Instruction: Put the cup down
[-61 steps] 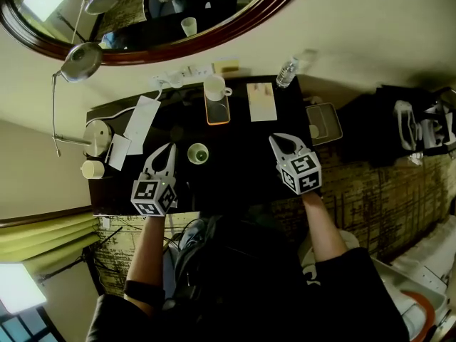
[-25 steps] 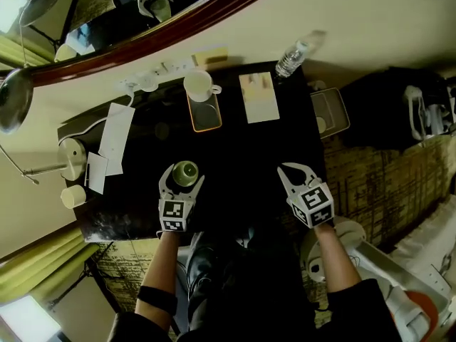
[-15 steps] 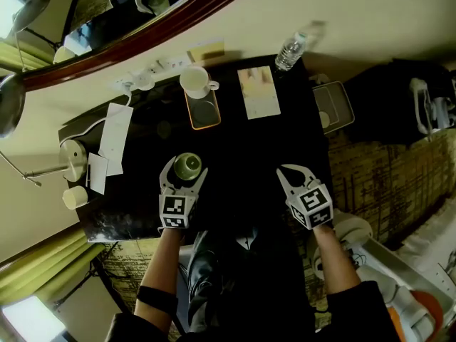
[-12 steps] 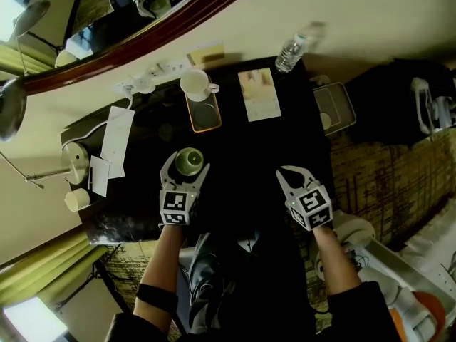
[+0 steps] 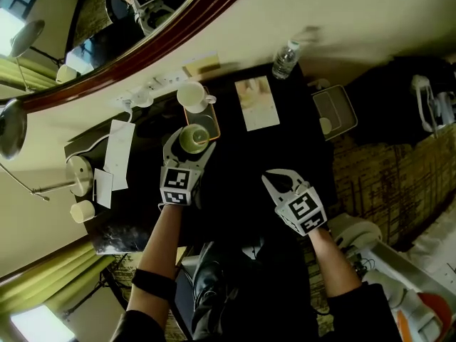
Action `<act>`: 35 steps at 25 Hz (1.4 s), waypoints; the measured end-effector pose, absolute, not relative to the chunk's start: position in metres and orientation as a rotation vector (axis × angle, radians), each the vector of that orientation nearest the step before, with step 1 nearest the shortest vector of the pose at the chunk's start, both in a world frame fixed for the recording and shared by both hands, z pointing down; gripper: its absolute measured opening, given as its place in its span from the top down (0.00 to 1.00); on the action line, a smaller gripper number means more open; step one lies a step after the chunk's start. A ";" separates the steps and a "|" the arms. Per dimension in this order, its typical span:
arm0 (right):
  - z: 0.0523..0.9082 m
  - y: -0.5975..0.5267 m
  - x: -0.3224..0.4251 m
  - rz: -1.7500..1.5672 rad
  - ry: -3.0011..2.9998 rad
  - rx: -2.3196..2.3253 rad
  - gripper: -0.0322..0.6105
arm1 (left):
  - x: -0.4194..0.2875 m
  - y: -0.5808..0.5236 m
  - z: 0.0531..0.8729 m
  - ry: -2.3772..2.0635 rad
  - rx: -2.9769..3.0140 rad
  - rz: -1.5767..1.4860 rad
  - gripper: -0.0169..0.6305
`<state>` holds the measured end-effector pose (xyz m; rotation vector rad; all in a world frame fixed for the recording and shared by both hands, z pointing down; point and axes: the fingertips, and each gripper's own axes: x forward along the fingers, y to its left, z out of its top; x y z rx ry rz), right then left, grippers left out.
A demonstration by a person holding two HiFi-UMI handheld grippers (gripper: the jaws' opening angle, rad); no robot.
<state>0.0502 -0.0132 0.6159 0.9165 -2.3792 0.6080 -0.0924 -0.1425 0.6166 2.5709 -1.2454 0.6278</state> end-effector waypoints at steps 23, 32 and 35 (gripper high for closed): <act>0.613 -0.025 0.046 0.607 -2.427 0.828 0.93 | -0.082 -0.185 0.660 -1.267 2.502 0.601 0.39; 0.614 -0.025 0.058 0.620 -2.420 0.871 0.93 | -0.084 -0.175 0.659 -1.278 2.461 0.634 0.32; 0.616 -0.024 0.063 0.619 -2.402 0.873 0.93 | -0.092 -0.169 0.651 -1.306 2.438 0.632 0.32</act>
